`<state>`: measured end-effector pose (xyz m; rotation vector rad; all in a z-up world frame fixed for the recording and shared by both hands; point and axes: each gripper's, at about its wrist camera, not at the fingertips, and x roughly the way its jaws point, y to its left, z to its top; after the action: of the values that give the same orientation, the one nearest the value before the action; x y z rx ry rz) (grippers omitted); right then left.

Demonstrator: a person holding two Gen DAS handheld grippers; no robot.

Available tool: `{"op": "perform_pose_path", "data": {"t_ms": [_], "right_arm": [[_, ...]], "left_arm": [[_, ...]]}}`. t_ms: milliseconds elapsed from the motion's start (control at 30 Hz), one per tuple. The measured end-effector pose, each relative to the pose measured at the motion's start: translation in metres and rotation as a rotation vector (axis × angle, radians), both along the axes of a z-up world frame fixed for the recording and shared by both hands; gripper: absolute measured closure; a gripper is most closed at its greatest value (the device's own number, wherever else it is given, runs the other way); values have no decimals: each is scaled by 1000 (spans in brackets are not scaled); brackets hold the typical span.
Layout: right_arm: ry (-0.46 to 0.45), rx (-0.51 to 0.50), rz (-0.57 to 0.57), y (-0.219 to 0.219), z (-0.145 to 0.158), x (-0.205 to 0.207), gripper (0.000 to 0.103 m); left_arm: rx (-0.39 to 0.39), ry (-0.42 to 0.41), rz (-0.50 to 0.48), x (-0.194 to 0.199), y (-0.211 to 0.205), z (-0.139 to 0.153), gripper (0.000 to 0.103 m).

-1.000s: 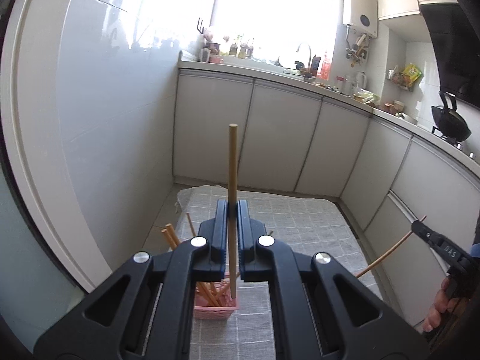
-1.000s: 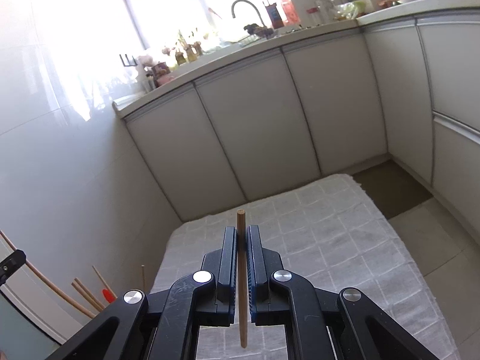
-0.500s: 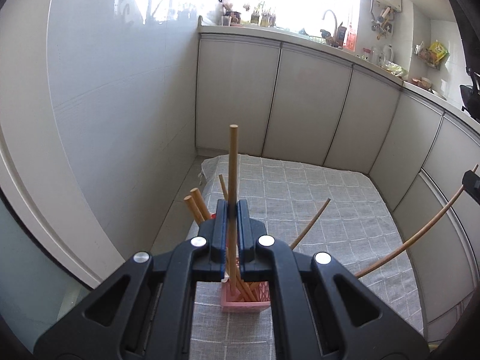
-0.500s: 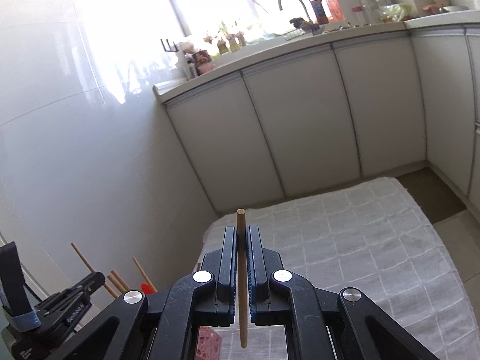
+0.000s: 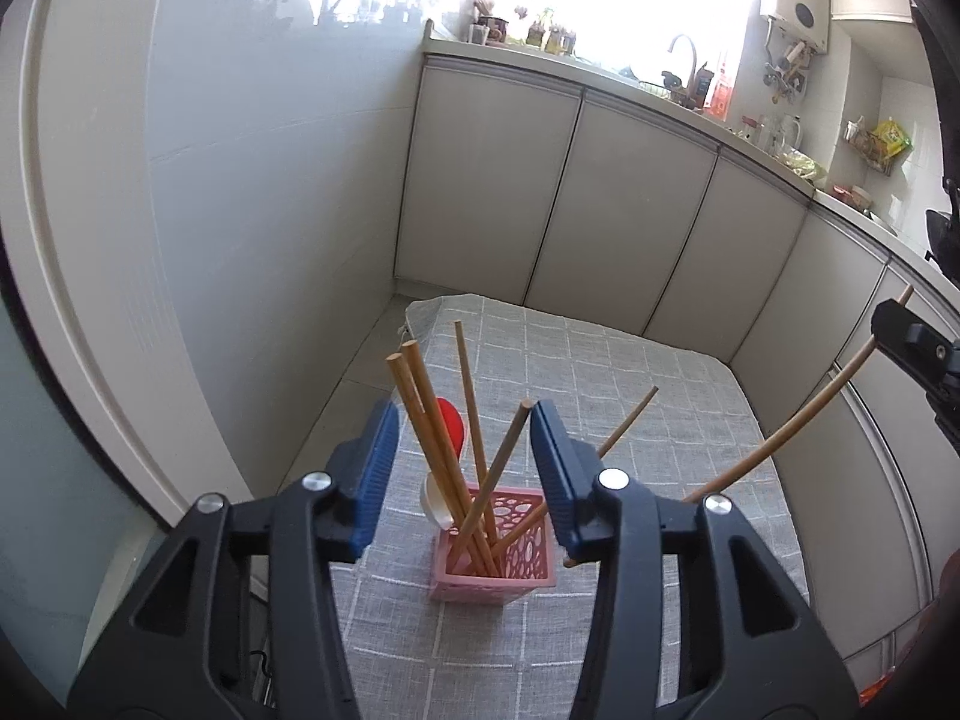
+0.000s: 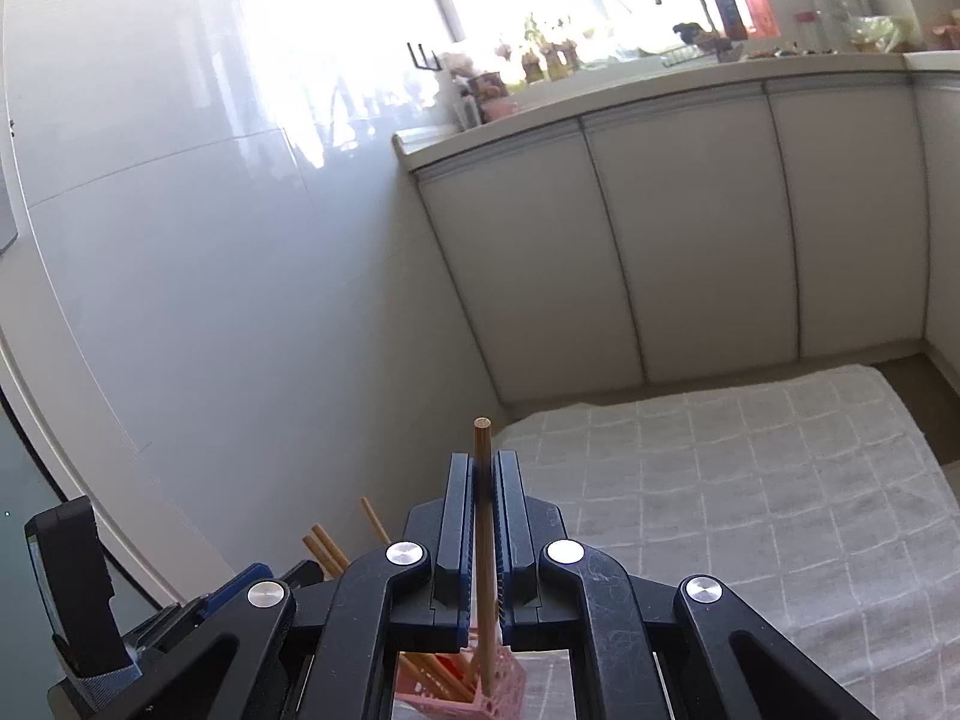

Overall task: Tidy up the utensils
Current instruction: 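Lower the chopsticks into the pink holder and open the left tool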

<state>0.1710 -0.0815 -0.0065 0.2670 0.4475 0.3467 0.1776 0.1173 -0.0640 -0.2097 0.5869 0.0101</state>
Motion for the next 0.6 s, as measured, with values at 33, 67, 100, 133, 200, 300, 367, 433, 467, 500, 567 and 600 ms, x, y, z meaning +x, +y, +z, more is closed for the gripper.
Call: {"op": "perform_pose_path", "data": {"t_ms": [33,67,100,133,200,300,367,433,467,500,567,600], "right_arm": [[4,-3,6,3,-1,3,98],[9,-9,11,7,-2,6,98],[16,-15,15,11,-5,9,98],[23,-22,19,15,-7,12,98],[38,-38,25,22,-13,19,98],[62,-61,32,33,-24,27,98],[74,-77,30,39,-31,31,97],[83,-85,29,43,-36,34,97],[88,-87,29,43,-39,36,97],[94,-89,28,44,-41,37,97],[108,-89,28,45,-45,42,97],[119,-90,33,46,-48,44,96]], "left_arm": [[-7,1,8,-1,2,0,54],[-12,1,14,-1,4,-1,54],[-16,1,16,-2,5,-1,54],[-20,3,18,-1,8,-2,53],[-24,2,22,0,9,-2,53],[-30,5,19,0,10,-2,53],[-34,6,18,0,11,-2,52],[-39,7,17,1,13,-3,52],[-42,8,16,1,14,-3,52],[-45,10,14,3,15,-3,52],[-48,12,13,3,16,-4,51],[-49,13,13,4,17,-4,50]]}}
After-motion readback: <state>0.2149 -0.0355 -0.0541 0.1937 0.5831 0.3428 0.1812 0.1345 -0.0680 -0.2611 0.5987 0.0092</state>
